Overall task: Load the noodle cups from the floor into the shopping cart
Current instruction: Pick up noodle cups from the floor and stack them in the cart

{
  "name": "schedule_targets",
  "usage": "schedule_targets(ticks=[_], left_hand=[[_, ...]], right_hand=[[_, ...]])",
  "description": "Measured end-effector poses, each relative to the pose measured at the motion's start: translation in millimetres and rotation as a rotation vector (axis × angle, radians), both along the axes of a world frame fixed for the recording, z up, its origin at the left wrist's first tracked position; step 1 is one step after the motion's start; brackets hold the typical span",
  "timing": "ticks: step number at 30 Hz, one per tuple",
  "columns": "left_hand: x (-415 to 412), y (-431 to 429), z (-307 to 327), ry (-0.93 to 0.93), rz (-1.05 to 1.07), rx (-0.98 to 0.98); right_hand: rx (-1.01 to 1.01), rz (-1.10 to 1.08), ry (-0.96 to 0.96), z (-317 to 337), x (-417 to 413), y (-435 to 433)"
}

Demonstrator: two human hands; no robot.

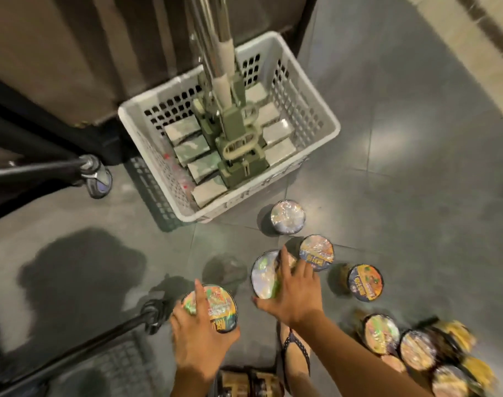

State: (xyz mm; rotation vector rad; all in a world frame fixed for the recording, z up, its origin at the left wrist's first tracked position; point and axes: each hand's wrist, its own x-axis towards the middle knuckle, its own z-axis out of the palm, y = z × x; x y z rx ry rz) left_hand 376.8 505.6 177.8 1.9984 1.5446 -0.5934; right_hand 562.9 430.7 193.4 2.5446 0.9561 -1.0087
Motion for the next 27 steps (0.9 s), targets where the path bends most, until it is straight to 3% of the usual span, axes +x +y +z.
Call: schedule_targets(ticks=[6,14,19,27], left_hand=[[23,-1,160,0.062,-0.027,-0.021],[2,-37,318,-0.021,0.017,0.106],[-25,-86,377,-0.052,0.090,0.120],[-93,-164,404,-0.061,0.363,0.113]], right_hand=[[0.173,-0.051,-0.004,134,-4,-13],[0.185,0.150,0.101,300,-8,-42],[0.246,0.270,0.090,352,-13,-71],[0.268,0.520,0.132,405,-59,-92]])
